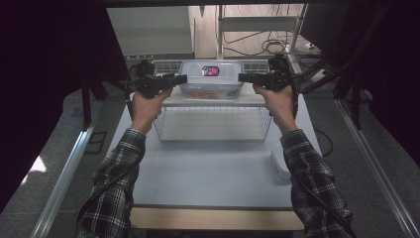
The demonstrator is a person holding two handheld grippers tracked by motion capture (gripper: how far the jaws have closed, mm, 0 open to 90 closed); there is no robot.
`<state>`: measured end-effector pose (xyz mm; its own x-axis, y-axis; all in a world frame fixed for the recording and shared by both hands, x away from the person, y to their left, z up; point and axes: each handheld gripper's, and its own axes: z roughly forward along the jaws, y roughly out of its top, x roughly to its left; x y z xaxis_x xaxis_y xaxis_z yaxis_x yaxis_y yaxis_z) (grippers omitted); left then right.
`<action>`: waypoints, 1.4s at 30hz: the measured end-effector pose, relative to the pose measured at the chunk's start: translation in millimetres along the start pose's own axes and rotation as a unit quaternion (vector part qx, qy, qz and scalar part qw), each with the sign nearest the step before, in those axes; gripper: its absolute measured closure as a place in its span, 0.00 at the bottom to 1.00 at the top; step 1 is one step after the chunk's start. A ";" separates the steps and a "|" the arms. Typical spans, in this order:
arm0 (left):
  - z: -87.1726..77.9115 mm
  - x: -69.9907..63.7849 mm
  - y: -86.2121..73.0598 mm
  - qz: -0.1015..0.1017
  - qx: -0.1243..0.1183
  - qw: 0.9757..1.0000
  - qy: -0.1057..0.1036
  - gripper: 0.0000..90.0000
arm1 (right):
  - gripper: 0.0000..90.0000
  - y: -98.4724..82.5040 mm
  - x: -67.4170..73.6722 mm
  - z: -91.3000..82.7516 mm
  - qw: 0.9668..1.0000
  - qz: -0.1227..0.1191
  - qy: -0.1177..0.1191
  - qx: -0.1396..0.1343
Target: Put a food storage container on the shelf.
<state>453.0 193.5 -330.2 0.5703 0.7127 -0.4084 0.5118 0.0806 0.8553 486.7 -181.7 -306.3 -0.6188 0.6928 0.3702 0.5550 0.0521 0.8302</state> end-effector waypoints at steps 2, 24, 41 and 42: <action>-1.1 -0.7 -0.2 0.002 -0.001 1.000 0.000 0.29 | 0.51 -1.9 0.1 -3.7 1.000 -0.013 -0.005 0.000; -40.7 -22.3 -45.6 0.091 0.000 0.996 -0.017 0.10 | 0.27 -46.2 7.9 -38.9 0.996 -0.091 0.000 -0.003; -57.5 -35.8 -103.7 0.133 0.023 0.991 -0.011 0.07 | 0.14 -88.8 21.8 -44.5 0.990 -0.137 0.019 0.017; -57.3 -36.1 -106.7 0.134 0.026 0.991 -0.013 0.07 | 0.14 -92.4 22.4 -45.2 0.990 -0.139 0.019 0.019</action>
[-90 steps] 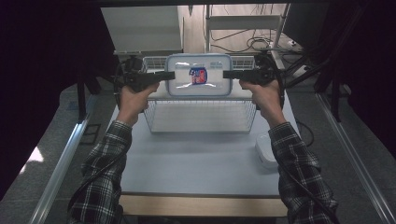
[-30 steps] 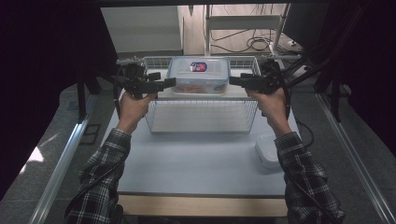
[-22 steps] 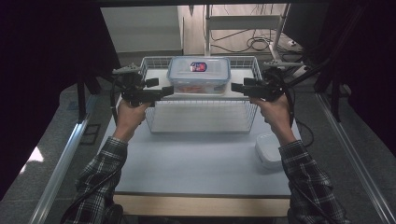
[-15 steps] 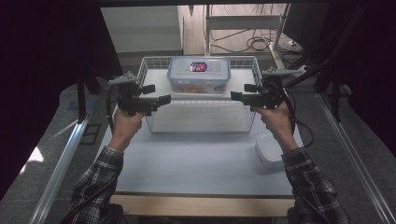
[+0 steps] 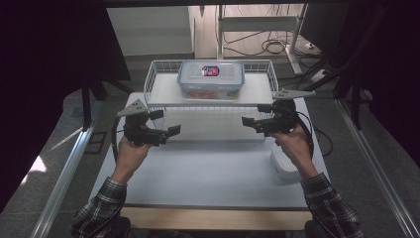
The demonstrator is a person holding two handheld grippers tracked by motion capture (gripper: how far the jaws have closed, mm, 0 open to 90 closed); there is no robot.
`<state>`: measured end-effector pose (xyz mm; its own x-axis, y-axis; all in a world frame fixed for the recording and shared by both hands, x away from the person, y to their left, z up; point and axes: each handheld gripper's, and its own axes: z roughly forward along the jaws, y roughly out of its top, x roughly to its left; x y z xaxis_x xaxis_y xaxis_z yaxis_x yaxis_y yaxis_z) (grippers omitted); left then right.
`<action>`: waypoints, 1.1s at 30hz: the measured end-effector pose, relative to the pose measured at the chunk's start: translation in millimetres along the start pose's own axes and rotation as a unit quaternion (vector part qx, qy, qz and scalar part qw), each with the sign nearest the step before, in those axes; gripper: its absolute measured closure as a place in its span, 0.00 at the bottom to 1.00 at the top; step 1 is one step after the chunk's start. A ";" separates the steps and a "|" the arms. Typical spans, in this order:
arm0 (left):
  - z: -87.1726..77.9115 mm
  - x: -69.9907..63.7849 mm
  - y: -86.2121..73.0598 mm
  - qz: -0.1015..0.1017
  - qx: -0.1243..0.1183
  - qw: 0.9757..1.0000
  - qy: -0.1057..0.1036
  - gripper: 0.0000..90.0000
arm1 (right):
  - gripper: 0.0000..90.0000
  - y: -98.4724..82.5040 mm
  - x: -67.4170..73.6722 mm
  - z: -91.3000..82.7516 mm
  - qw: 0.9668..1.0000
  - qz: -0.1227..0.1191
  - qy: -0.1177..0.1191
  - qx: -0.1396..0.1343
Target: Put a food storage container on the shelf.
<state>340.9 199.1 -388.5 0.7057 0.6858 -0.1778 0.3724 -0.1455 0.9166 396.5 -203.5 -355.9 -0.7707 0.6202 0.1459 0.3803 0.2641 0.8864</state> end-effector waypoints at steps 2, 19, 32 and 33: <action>0.4 -2.3 -5.4 0.002 0.005 1.000 0.001 0.07 | 0.14 -5.6 1.7 -1.0 1.000 -0.003 -0.001 0.003; 5.8 -18.7 -54.5 0.012 0.028 0.999 0.018 0.08 | 0.09 -49.4 11.9 -16.2 0.999 0.013 -0.020 0.031; 5.4 -30.3 -86.8 0.024 0.046 0.998 0.044 0.08 | 0.19 -77.6 15.1 -22.7 0.996 0.018 -0.048 0.078; 5.4 -31.2 -89.5 0.027 0.049 0.997 0.046 0.08 | 0.20 -81.0 16.0 -22.9 0.995 0.015 -0.051 0.080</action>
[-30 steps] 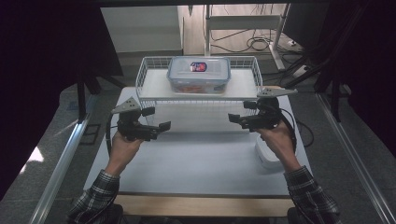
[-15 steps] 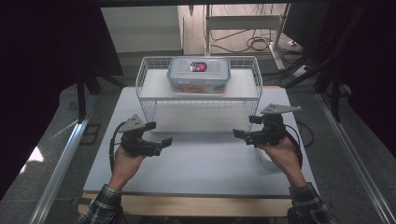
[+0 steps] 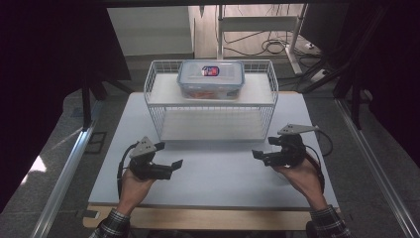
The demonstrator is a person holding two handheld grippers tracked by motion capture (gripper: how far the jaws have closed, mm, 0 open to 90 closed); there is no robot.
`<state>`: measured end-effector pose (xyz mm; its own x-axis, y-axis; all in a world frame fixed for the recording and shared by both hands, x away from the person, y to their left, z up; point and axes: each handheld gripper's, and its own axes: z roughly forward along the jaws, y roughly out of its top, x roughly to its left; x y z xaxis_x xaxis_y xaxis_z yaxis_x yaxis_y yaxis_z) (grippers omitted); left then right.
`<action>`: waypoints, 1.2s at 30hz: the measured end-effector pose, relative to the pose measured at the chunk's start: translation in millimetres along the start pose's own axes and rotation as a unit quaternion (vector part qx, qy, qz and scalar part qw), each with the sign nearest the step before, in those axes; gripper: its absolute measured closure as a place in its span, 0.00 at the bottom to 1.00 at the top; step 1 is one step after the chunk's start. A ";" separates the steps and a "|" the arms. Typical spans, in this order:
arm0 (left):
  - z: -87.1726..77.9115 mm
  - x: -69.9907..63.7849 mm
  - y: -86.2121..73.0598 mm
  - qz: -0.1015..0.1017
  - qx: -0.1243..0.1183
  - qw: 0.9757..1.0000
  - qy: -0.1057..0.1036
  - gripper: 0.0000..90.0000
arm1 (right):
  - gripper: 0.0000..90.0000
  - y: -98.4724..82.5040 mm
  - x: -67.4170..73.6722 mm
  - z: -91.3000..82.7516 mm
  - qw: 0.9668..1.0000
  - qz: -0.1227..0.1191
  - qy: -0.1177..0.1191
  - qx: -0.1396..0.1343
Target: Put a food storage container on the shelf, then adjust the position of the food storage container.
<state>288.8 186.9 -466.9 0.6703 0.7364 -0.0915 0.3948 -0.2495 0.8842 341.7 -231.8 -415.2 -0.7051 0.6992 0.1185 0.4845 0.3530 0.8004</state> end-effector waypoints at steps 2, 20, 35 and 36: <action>0.3 -2.6 -5.2 0.003 0.005 1.000 0.006 0.08 | 0.20 -5.6 1.1 0.3 1.000 -0.006 -0.009 -0.002; -1.8 -8.6 -30.3 0.017 0.027 0.999 0.035 0.07 | 0.27 -40.5 6.0 4.2 0.999 -0.017 -0.044 0.011; 4.0 -8.1 -34.4 0.019 0.037 0.998 0.038 0.07 | 0.84 -48.8 -31.9 -18.3 0.992 -0.005 -0.126 0.019; 4.3 -8.2 -34.5 0.020 0.037 0.998 0.039 0.07 | 0.87 -49.6 -35.2 -20.4 0.990 -0.004 -0.137 0.020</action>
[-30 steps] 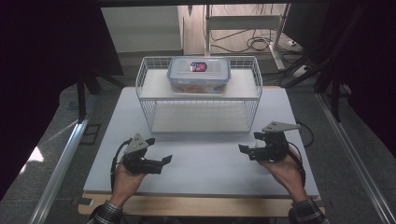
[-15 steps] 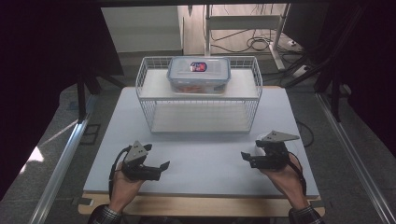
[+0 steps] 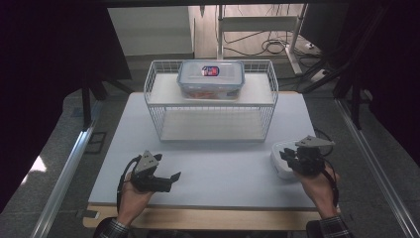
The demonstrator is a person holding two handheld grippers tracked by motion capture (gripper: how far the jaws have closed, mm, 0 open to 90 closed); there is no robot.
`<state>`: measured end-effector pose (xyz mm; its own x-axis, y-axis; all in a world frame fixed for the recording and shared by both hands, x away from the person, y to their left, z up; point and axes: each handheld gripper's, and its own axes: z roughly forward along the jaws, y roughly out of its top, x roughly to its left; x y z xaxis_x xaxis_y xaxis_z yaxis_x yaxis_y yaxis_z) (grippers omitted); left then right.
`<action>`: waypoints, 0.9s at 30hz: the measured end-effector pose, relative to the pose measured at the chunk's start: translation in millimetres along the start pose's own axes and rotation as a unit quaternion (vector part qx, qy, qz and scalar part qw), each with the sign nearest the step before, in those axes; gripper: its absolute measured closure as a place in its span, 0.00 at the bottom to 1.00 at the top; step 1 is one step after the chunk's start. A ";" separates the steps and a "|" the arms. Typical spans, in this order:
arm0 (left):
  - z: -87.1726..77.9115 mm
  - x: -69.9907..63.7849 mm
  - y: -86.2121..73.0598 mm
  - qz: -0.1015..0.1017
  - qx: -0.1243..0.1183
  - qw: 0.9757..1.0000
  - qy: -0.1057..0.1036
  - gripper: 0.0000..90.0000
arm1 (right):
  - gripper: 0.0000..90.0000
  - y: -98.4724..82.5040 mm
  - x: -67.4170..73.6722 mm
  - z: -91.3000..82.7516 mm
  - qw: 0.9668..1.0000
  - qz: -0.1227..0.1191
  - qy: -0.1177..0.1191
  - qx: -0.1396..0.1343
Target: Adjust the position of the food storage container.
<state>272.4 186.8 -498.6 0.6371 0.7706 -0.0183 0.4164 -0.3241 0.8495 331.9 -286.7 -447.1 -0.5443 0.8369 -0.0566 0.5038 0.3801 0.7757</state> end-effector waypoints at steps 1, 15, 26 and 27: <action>0.2 -0.1 0.0 0.000 0.000 1.000 0.000 0.07 | 0.91 -0.9 -4.1 -0.9 1.000 0.001 -0.007 0.002; 3.0 3.5 -3.7 -0.006 0.001 1.000 0.003 0.08 | 0.99 -19.8 -58.7 -11.2 0.994 0.053 -0.092 0.000; 4.9 3.5 -4.3 -0.003 0.006 1.000 0.002 0.08 | 0.99 -33.9 -87.5 -1.5 0.991 0.080 -0.110 0.014; 5.1 3.6 -4.4 -0.003 0.007 1.000 0.001 0.08 | 0.99 -35.0 -89.2 0.1 0.991 0.083 -0.103 0.015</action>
<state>276.2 188.2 -505.1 0.6328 0.7740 -0.0220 0.4290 -0.3268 0.8421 362.9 -374.6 -469.3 -0.3051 0.9504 -0.0601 0.5958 0.2397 0.7665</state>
